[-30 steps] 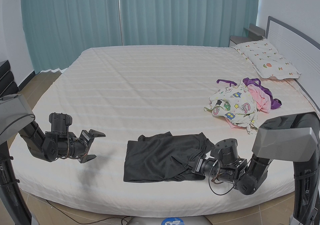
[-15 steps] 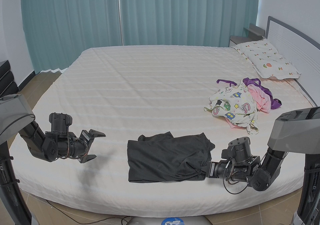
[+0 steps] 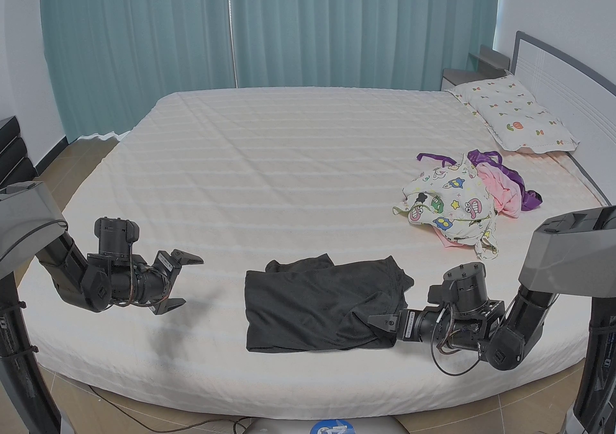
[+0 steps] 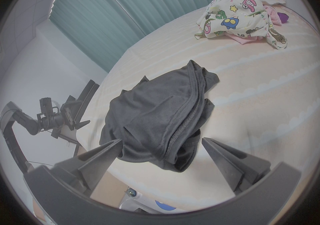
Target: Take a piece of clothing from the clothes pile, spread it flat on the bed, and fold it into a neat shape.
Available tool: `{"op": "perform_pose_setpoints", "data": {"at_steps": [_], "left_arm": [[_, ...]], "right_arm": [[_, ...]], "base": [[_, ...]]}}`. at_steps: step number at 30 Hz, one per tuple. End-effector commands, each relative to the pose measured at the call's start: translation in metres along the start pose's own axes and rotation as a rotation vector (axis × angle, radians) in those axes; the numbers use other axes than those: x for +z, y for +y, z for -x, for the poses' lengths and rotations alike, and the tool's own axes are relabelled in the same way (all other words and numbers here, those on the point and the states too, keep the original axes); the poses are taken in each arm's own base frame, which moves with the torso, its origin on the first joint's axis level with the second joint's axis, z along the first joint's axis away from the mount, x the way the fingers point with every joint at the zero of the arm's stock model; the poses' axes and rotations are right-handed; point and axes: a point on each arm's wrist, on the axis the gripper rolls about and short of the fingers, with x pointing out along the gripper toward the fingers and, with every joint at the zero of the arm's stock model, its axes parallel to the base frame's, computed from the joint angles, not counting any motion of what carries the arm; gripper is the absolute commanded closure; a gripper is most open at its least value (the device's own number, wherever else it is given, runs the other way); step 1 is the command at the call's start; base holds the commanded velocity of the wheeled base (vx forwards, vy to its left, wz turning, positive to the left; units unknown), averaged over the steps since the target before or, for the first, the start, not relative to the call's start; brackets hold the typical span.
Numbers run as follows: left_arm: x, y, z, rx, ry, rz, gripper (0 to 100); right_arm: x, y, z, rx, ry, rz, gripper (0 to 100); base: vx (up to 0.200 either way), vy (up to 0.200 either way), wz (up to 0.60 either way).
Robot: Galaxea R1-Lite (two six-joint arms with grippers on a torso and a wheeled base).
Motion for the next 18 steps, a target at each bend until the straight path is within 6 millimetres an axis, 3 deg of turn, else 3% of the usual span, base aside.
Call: {"op": "perform_pose_setpoints", "data": {"at_steps": [1, 7, 12, 18], "left_arm": [[0.0, 0.0, 0.0, -0.001, 0.0, 0.0, 0], [0.0, 0.0, 0.0, -0.001, 0.0, 0.0, 0], [0.0, 0.001, -0.001, 0.003, 0.002, 0.002, 0], [0.0, 0.001, -0.001, 0.003, 0.002, 0.002, 0]], "right_arm": [[-0.004, 0.005, 0.0, 0.005, 0.007, 0.021, 0], [-0.015, 0.01, -0.007, -0.025, -0.03, 0.143, 0], [-0.029, 0.002, -0.014, -0.081, -0.082, 0.318, 0], [-0.034, 0.0, -0.017, -0.067, -0.116, 0.374, 0]], "base": [[0.0, 0.0, 0.0], [0.0, 0.0, 0.0], [0.0, 0.0, 0.0], [0.0, 0.0, 0.0]]}}
